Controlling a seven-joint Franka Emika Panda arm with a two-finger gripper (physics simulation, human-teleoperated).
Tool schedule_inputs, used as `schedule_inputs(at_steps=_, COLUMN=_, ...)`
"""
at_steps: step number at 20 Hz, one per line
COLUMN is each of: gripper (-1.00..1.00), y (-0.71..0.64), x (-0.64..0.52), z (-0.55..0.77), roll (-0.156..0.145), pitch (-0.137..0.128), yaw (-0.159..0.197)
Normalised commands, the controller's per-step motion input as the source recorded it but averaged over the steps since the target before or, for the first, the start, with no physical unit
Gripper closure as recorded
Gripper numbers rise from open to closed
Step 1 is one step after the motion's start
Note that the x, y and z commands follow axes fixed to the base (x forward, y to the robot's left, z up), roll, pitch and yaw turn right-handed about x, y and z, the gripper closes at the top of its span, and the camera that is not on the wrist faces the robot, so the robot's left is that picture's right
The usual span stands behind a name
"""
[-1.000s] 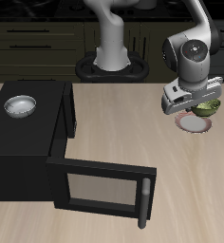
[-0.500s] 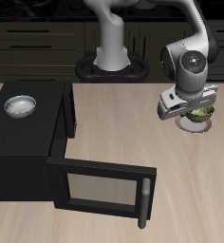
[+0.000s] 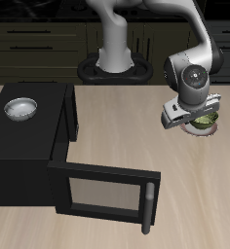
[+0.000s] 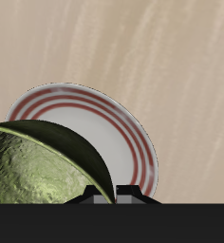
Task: Place the green bowl on the plate
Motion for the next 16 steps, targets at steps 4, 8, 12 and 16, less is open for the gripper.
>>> schedule_inputs(at_steps=4, gripper=-1.0, y=0.1, x=-0.17, z=-0.05, roll=0.145, pitch=0.047, yaw=-0.071)
schedule_inputs(at_steps=8, gripper=-1.0, y=0.06, x=-0.06, z=0.15, roll=0.09, pitch=-0.054, yaw=-0.024)
schedule_inputs(at_steps=12, gripper=-1.0, y=-0.06, x=0.07, z=0.09, roll=-0.029, pitch=-0.037, yaw=0.019)
schedule_inputs(at_steps=16, gripper=-1.0, y=-0.19, x=0.13, z=0.17, roll=-0.063, pitch=-0.064, yaw=0.017)
